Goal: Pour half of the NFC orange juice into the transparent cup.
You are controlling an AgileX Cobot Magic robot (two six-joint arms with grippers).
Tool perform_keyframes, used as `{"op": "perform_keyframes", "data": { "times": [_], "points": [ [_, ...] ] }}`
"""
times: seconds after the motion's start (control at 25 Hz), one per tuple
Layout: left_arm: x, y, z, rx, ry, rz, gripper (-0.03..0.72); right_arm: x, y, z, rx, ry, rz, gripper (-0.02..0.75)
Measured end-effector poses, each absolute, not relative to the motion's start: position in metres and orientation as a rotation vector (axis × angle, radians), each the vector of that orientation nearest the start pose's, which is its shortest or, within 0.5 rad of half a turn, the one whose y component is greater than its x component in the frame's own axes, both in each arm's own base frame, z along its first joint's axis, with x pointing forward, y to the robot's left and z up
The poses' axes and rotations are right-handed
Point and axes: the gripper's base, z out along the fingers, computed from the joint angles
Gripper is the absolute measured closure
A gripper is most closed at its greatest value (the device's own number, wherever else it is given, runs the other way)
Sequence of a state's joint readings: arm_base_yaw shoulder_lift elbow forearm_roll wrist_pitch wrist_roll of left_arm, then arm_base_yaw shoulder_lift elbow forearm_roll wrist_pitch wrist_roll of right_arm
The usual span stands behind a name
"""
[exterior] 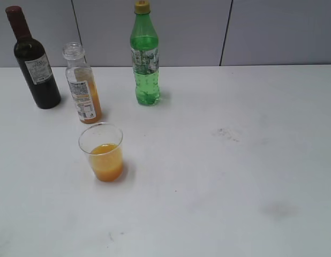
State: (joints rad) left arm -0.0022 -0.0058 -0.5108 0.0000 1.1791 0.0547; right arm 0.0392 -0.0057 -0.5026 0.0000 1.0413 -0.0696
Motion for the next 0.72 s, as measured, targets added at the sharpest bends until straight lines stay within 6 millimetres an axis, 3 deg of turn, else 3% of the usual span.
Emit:
{"op": "perform_keyframes", "data": {
  "times": [0.24, 0.72],
  "points": [
    [-0.0062, 0.0069, 0.2691, -0.08, 2.099, 0.057, 0.095, -0.0053, -0.0002, 0.2795, -0.108, 2.014, -0.018, 0.186],
    [-0.0061, 0.0076, 0.2691, -0.098, 2.096, 0.058, 0.095, -0.0053, -0.0002, 0.2795, -0.11, 2.014, -0.02, 0.186]
  ]
}}
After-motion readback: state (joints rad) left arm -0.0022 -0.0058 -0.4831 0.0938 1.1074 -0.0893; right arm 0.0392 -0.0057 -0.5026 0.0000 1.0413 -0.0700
